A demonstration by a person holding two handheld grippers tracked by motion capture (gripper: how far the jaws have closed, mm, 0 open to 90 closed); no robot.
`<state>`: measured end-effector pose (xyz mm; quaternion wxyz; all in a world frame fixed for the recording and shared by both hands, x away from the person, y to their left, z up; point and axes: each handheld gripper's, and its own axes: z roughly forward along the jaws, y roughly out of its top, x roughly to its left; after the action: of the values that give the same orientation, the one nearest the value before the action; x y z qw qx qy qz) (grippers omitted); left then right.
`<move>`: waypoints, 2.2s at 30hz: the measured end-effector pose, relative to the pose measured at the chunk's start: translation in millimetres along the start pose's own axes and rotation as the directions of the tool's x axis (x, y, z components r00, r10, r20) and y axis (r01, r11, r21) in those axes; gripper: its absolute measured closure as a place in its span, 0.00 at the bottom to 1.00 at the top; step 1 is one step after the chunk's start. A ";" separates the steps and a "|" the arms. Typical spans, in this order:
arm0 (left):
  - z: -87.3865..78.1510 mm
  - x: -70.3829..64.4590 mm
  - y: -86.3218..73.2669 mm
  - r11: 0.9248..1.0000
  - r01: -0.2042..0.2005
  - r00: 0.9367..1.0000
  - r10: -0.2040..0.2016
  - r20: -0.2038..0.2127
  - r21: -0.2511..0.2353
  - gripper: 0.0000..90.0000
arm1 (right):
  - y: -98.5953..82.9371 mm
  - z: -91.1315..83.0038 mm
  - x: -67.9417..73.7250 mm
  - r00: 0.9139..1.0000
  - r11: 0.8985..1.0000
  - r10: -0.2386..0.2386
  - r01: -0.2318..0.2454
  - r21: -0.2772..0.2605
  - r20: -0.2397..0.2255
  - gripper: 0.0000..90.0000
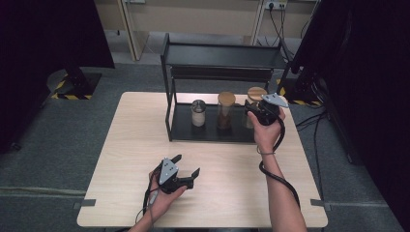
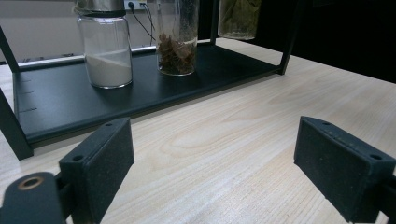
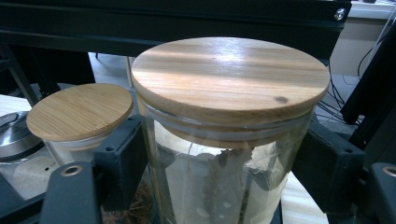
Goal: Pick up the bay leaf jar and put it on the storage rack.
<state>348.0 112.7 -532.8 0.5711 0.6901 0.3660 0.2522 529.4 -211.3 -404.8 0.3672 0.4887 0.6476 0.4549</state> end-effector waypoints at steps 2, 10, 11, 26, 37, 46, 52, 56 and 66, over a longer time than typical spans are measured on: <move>0.0 0.1 0.0 1.000 0.001 1.000 -0.001 0.000 0.000 0.13 | 0.2 1.4 -0.2 1.000 1.000 0.004 -0.004 0.002 0.001 0.28; -0.1 0.0 -0.1 1.000 0.000 1.000 0.000 0.000 -0.001 0.13 | -1.6 6.1 -2.4 1.000 1.000 0.011 -0.011 0.013 0.007 0.28; -0.1 -0.1 -0.1 1.000 0.000 1.000 0.000 0.000 -0.001 0.13 | -1.7 6.5 -2.8 1.000 1.000 0.012 -0.012 0.014 0.009 0.28; -0.1 0.4 -0.1 1.000 0.005 1.000 -0.005 0.001 -0.002 0.13 | -2.1 16.5 -3.6 1.000 0.999 0.010 -0.011 0.032 0.014 0.28; -0.2 0.3 -0.1 1.000 0.003 1.000 -0.003 0.002 -0.003 0.13 | -0.4 24.0 -1.1 1.000 0.999 -0.001 0.000 0.041 0.016 0.28; -0.2 0.1 -0.1 1.000 0.001 1.000 -0.001 0.002 -0.003 0.13 | 0.9 29.5 -1.6 1.000 0.999 -0.007 0.006 0.047 0.024 0.28; -0.2 0.0 -0.1 1.000 0.000 1.000 0.000 0.002 -0.002 0.13 | -0.3 34.0 -1.5 1.000 0.999 -0.003 0.001 0.054 0.024 0.28; -0.2 0.1 -0.1 1.000 0.001 1.000 -0.001 0.002 -0.003 0.13 | -2.1 37.1 -2.0 1.000 0.998 -0.004 0.002 0.063 0.026 0.28; -0.2 0.1 -0.1 1.000 0.001 1.000 -0.001 0.002 -0.003 0.13 | -5.0 42.6 -3.4 1.000 0.997 -0.002 0.000 0.074 0.029 0.28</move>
<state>347.9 112.9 -532.9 0.5725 0.6894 0.3654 0.2519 568.0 -205.3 -423.0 0.3588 0.5081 0.6588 0.4232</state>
